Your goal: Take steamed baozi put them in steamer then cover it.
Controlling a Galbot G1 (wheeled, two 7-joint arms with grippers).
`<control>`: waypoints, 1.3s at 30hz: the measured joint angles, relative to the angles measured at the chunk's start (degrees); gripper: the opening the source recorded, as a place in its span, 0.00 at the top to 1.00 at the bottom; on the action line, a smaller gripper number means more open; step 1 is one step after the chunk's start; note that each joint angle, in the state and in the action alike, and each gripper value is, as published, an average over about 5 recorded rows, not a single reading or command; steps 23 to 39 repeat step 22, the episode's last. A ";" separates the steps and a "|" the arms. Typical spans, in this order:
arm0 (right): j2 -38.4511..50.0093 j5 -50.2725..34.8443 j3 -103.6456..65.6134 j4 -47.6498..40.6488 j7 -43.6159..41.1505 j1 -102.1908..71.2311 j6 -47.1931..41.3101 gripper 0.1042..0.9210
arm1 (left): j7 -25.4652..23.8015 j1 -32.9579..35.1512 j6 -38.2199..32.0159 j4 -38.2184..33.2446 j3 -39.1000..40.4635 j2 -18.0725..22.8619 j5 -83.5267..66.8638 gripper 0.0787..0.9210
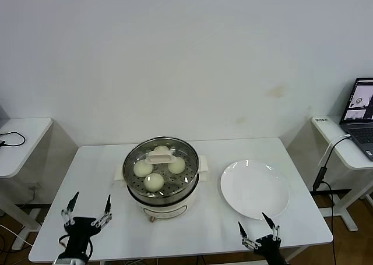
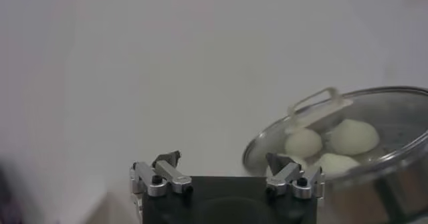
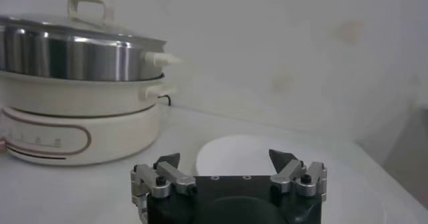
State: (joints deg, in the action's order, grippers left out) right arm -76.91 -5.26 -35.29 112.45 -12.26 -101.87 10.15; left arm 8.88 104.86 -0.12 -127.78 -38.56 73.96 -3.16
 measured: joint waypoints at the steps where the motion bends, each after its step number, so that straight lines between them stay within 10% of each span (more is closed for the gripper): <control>1: 0.35 -0.37 0.01 0.36 0.13 -0.40 -0.24 0.12 | 0.09 0.48 -0.86 0.42 -0.38 0.23 -1.08 0.12; 39: 2.61 -3.47 2.37 4.66 2.15 -3.49 -3.51 0.12 | -1.04 2.83 -5.79 5.04 -4.62 2.35 -9.12 0.12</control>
